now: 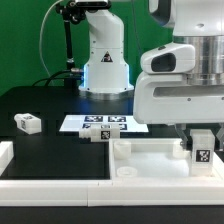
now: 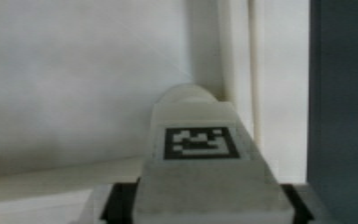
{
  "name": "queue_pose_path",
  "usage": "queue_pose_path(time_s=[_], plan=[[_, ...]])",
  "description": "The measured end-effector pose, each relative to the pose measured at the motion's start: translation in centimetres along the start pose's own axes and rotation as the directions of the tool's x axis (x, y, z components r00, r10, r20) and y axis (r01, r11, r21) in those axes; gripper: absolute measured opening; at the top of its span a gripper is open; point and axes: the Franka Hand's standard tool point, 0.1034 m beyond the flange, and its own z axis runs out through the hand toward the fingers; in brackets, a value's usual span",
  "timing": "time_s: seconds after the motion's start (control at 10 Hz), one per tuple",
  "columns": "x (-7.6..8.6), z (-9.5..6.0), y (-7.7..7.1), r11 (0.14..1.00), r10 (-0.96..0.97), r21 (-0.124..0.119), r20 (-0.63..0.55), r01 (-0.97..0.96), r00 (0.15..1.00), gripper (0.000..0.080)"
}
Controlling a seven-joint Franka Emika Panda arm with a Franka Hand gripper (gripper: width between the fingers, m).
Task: Assemble one leg
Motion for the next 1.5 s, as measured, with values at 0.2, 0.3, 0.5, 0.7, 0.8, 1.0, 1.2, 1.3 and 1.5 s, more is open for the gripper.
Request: queue_pose_path(time_s=[0.2,0.3,0.5,0.7,0.8,1.0,1.2,1.3,1.5], plan=[[-0.01,0.01,0.0,1.0,-0.015,0.0,0.0,0.015,1.0,0.0285],[0.09,-0.15,0.24,0.99,-0.143,-0.003,0.007,0.143,0.99,0.0552],[0.59,-0.47,0.16,0.915,-0.404,-0.011,-0.004,0.404,0.915,0.0628],[0.15,-0.11,0.0,0.962,-0.272,-0.006,0.0,0.272,0.962,0.0646],[-0.09,0.09,-0.05,0.975,-0.223,-0.006,0.009,0.223,0.975,0.0649],[-0.24,0.25,-0.26,0.985,-0.174,-0.008,0.012,0.174,0.985,0.0649],[-0.24,0.26,-0.25,0.986,-0.164,-0.008,0.012,0.164,0.986,0.0533],[-0.26,0.27,-0.32,0.995,-0.095,-0.006,0.012,0.095,0.995,0.0533],[-0.28,0.28,-0.38,0.999,0.047,-0.006,0.011,-0.047,0.999,0.0284]])
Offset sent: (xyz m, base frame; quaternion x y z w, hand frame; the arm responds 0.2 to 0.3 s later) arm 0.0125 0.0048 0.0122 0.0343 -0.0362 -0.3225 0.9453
